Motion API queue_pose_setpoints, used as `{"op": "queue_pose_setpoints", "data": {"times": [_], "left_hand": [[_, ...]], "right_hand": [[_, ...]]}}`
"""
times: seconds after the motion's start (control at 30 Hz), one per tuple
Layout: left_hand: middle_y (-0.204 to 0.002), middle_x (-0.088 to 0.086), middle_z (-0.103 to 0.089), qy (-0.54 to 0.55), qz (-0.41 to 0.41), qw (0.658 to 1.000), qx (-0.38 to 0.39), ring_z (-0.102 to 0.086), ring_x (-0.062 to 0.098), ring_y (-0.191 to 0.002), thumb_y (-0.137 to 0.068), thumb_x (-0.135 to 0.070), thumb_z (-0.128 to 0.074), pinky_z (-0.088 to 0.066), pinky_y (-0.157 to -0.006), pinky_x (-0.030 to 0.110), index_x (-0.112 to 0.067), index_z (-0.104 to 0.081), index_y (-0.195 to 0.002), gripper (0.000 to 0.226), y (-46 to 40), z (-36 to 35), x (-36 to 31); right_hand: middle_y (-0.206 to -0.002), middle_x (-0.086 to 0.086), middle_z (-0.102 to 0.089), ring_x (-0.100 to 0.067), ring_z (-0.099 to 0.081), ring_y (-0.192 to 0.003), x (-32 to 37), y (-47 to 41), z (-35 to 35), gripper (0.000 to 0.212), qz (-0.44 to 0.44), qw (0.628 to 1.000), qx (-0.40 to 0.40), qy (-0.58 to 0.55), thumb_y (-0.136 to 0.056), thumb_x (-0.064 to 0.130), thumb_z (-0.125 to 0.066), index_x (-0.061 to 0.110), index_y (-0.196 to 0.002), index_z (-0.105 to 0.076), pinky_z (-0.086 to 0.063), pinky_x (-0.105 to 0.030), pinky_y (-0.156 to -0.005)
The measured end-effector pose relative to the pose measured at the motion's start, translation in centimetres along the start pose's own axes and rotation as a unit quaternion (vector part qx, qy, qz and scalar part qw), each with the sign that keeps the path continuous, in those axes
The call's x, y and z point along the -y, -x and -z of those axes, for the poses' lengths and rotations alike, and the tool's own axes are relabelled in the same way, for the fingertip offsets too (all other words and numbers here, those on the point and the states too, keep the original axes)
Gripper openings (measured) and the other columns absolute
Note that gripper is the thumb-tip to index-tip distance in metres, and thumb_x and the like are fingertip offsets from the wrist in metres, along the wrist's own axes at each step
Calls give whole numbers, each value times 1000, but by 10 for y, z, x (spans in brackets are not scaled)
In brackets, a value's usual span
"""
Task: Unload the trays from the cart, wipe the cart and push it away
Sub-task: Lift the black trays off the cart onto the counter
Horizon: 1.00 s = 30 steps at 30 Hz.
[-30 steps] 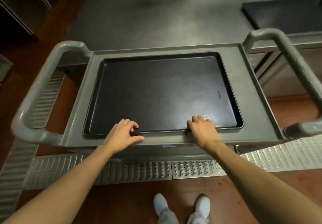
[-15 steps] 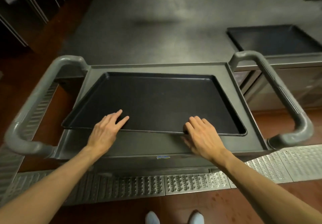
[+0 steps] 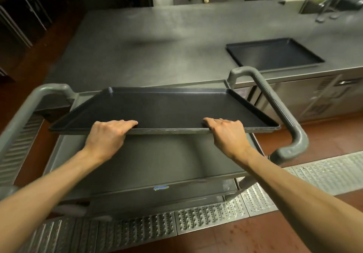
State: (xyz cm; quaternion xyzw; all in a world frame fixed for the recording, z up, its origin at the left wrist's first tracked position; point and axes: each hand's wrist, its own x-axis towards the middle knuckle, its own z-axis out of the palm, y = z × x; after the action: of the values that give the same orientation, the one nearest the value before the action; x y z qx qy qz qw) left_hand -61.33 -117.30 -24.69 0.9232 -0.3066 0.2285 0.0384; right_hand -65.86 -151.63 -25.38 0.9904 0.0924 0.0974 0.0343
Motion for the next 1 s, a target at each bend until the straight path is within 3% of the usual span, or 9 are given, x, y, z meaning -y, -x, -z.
{"op": "queue_pose_setpoints", "data": {"times": [0.1,0.27,0.47,0.57,0.83,1.0], "left_hand": [[-86,7,-77,-11,-37,998,-47,-74,27,-71,-74,4,-54,-56,-46,39,-12,-74,-102,38,-37,20,-24],[-84,5,-77,-10,-63,993,-104,-73,28,-67,-71,1,-53,-54,-44,38,-12,-74,-97,36,-108,41,-75],[-78,8,-75,9,-88,982,-168,-72,29,-65,-77,-8,-36,-53,-43,40,-13,-71,-95,40,-185,39,-155],[-77,8,-74,18,-97,980,-173,-72,28,-64,-73,-5,-41,-52,-43,39,-17,-65,-99,37,-221,27,-190],[-77,2,-76,21,-97,982,-163,-72,25,-64,-68,0,-54,-51,-42,34,-14,-74,-90,33,-328,-29,-267],[-76,1,-75,38,-91,985,-139,-72,25,-64,-68,0,-63,-50,-42,34,-15,-73,-90,28,-410,-87,-308]], "right_hand": [[-73,1,-69,-24,-69,-65,-33,8,29,41,-3,999,-49,15,-66,-3,-68,20,-99,-65,-36,-25,-44],[-76,1,-71,-26,-69,-65,-108,18,79,35,-11,993,-108,45,-70,6,-73,19,-102,-66,-26,-24,-48],[-71,5,-69,-20,-68,-62,-205,43,115,28,-43,984,-149,83,-73,13,-78,22,-97,-66,-19,-23,-52],[-72,0,-70,-24,-69,-63,-253,50,121,25,-47,980,-169,90,-77,5,-74,16,-98,-67,-24,-23,-52],[-74,0,-73,-21,-71,-63,-383,36,99,37,-68,977,-166,114,-70,-2,-78,16,-102,-70,-35,-25,-52],[-71,3,-72,-19,-69,-59,-478,7,72,36,-85,977,-146,134,-67,-2,-79,19,-95,-70,-27,-23,-52]]}}
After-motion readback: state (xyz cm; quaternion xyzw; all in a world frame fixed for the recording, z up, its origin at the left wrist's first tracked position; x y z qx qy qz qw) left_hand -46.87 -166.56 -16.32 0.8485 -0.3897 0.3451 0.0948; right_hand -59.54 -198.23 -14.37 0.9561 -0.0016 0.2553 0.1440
